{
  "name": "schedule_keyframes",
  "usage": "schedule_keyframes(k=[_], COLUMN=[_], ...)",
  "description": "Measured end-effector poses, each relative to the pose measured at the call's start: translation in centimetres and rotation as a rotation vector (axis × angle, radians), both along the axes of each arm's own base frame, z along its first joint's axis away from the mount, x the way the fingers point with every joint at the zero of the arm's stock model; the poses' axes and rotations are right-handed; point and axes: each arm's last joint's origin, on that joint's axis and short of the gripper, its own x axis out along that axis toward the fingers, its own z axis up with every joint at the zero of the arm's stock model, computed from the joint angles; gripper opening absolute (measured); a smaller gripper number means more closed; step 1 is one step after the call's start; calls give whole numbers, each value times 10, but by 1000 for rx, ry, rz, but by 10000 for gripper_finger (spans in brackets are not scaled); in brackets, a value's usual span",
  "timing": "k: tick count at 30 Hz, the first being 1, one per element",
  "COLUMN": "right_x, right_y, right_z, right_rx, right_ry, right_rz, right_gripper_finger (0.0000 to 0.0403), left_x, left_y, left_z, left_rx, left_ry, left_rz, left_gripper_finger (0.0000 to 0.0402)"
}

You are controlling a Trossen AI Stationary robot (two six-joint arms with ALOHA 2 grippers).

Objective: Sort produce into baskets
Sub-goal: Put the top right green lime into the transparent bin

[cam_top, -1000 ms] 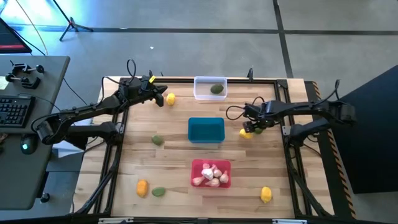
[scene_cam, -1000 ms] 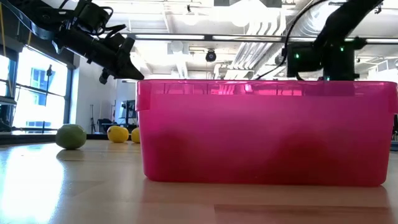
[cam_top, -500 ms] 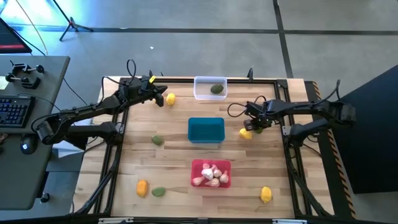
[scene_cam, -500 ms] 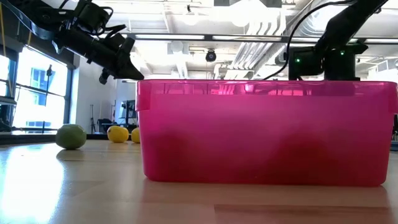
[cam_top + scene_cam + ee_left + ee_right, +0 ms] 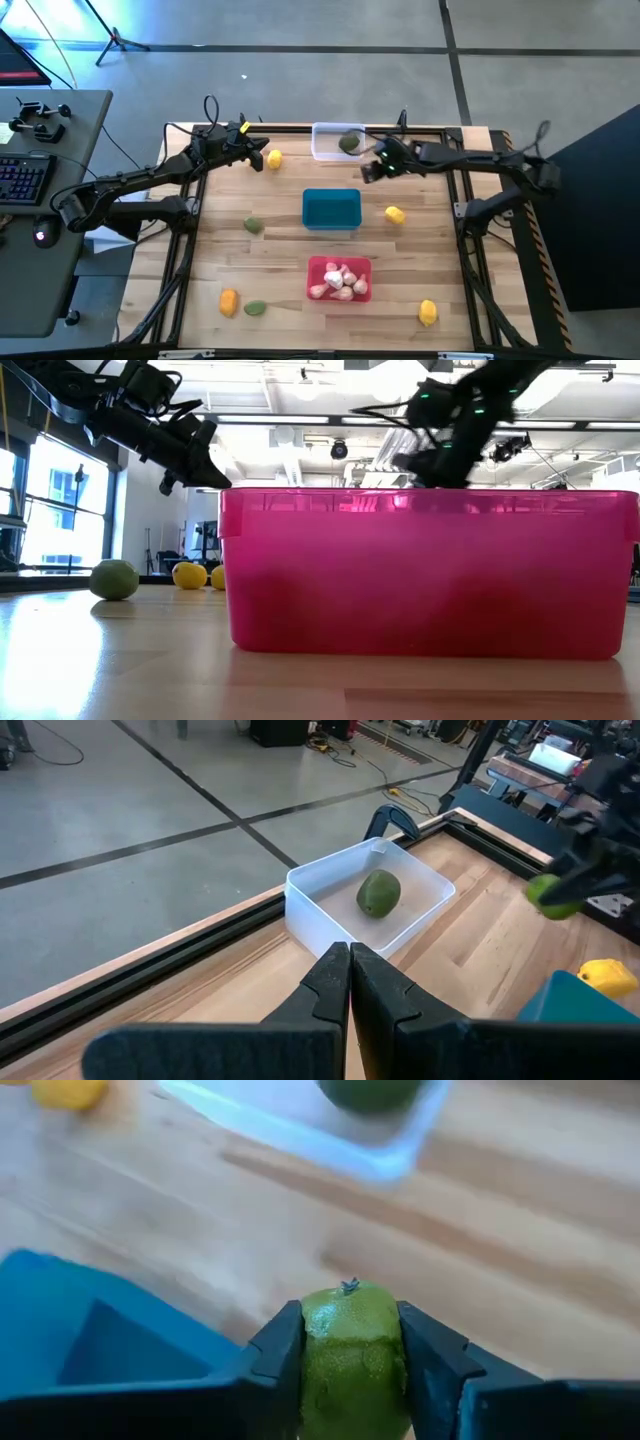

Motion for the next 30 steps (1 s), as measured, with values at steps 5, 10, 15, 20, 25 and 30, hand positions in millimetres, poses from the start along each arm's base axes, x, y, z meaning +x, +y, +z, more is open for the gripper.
schedule_keyframes(k=[5, 10, 15, 20, 25, 30], right_x=[42, 69, 80, 84, 83, 82], right_y=[-38, -79, -109, -120, -118, -118], right_z=[15, 24, 18, 6, -4, -9], right_rx=[-102, -172, -211, -232, -236, -236], right_ry=[14, 74, 249, 357, 399, 412], right_rz=[113, 333, 588, 774, 873, 904], right_gripper_finger=[100, 111, 112, 113, 113, 114], left_x=[0, 0, 0, 0, 0, 0], left_y=[0, 0, 0, 0, 0, 0], left_z=[0, 0, 0, 0, 0, 0], left_rx=[-7, -14, -1, 1, 32, 37], left_ry=[-6, -11, 0, 1, 26, 30], left_rz=[3, 6, 0, 5, -14, -16], left_gripper_finger=[0, 0, 0, 0, 0, 0])
